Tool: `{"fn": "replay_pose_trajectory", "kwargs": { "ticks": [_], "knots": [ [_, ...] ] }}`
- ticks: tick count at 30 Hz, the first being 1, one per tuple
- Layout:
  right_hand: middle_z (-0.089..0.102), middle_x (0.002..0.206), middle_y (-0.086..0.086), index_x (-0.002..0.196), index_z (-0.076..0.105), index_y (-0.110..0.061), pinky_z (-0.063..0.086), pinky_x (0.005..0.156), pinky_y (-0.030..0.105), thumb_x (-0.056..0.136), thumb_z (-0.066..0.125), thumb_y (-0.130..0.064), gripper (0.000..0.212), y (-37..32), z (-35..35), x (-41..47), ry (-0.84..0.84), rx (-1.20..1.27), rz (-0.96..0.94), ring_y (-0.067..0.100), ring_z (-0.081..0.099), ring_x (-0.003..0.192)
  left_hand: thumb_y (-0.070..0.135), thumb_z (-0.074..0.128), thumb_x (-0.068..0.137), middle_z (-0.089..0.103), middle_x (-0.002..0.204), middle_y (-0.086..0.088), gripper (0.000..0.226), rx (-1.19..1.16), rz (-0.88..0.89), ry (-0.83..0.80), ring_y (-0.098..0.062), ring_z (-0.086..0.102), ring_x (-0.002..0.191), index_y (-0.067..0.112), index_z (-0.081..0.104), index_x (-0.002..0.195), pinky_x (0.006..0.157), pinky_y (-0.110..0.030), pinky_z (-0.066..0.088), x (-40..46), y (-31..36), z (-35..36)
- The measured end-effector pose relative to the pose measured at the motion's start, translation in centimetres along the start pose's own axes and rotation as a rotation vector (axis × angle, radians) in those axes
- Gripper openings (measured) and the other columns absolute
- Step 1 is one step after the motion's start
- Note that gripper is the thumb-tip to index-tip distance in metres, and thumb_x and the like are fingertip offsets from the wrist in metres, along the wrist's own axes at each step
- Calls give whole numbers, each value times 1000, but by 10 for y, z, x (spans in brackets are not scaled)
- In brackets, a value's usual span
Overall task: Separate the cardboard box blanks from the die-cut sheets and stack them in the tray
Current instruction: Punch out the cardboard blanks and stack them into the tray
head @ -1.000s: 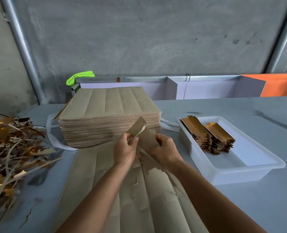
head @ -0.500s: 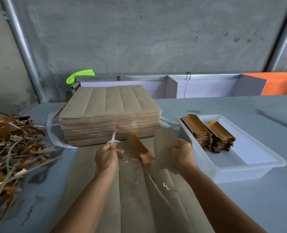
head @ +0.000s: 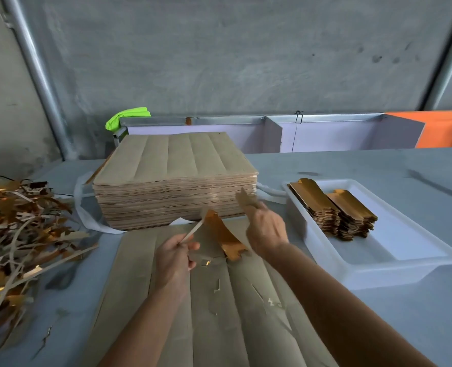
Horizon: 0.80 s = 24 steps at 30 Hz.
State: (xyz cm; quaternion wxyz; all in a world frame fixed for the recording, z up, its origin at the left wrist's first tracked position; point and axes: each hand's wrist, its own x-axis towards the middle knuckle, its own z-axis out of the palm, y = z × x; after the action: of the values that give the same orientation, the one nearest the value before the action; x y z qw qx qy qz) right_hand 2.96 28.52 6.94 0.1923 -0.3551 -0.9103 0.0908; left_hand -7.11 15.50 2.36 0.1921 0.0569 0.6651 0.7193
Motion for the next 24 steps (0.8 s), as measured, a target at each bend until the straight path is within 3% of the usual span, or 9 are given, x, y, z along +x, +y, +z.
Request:
{"fn": "replay_pose_trajectory", "kwargs": {
  "ticks": [3, 6, 10, 12, 14, 16, 19, 22, 24],
  "knots": [
    [52, 121, 8, 126, 52, -10, 49, 78, 34, 97, 43, -23, 33, -23, 24, 15, -77, -117, -89, 23, 58, 92, -3, 44, 93, 68, 78, -6, 30, 11, 36, -49, -11, 56, 67, 16, 66, 87, 56, -27, 43, -3, 4, 8],
    [52, 108, 9, 115, 55, -12, 38, 72, 34, 89, 51, -50, 46, -37, 51, 25, -177, -219, -115, 26, 57, 95, -6, 43, 91, 67, 75, -9, 30, -5, 70, -84, -15, 55, 60, 12, 66, 82, 61, -30, 43, -5, 7, 11],
    [61, 107, 8, 118, 57, -17, 46, 74, 33, 93, 53, -20, 26, -35, 66, 32, -154, -179, -51, 25, 63, 98, -16, 36, 87, 62, 69, -12, 32, -187, -45, -41, -17, 57, 56, 2, 57, 71, 45, -20, 47, 5, 14, 9],
    [66, 103, 9, 108, 63, -15, 46, 73, 32, 95, 53, -27, 21, -24, 61, 33, -103, 51, 120, 27, 63, 95, -16, 32, 87, 58, 70, -13, 31, -285, -143, 20, -11, 52, 45, 4, 50, 72, 34, -13, 36, 17, 15, 5],
    [65, 97, 13, 101, 65, -11, 46, 72, 32, 91, 54, -37, 30, -11, 52, 36, -44, 357, 321, 30, 60, 90, -11, 35, 87, 56, 70, -12, 26, -226, -195, 97, -4, 41, 30, 6, 49, 73, 30, -9, 23, 28, 11, 2],
    [65, 99, 17, 102, 65, -2, 52, 78, 36, 88, 51, -20, 27, -1, 45, 39, -40, 539, 427, 29, 60, 89, -3, 43, 87, 53, 63, -8, 23, -106, -205, 120, -4, 34, 27, 7, 52, 68, 30, -10, 18, 34, 3, 4],
    [64, 97, 14, 96, 66, -2, 55, 84, 42, 86, 48, -4, 20, 6, 39, 36, -87, 652, 466, 28, 61, 91, 13, 53, 91, 54, 65, -4, 20, 67, -83, 24, -9, 36, 41, 9, 56, 72, 37, -16, 23, 30, -11, 14],
    [62, 91, 11, 88, 64, -6, 53, 69, 30, 91, 52, -7, 13, 9, 37, 32, -86, 610, 401, 21, 60, 80, 25, 48, 98, 56, 66, -4, 29, 47, -4, -13, -2, 41, 36, 7, 60, 79, 35, -15, 26, 26, -21, 18],
    [61, 88, 11, 90, 65, -3, 50, 64, 31, 90, 51, -9, 15, 14, 34, 30, -35, 530, 357, 23, 59, 78, 27, 43, 100, 54, 63, -6, 34, 45, 11, 35, -3, 36, 31, 5, 59, 79, 35, -15, 23, 29, -24, 13]
  ]
}}
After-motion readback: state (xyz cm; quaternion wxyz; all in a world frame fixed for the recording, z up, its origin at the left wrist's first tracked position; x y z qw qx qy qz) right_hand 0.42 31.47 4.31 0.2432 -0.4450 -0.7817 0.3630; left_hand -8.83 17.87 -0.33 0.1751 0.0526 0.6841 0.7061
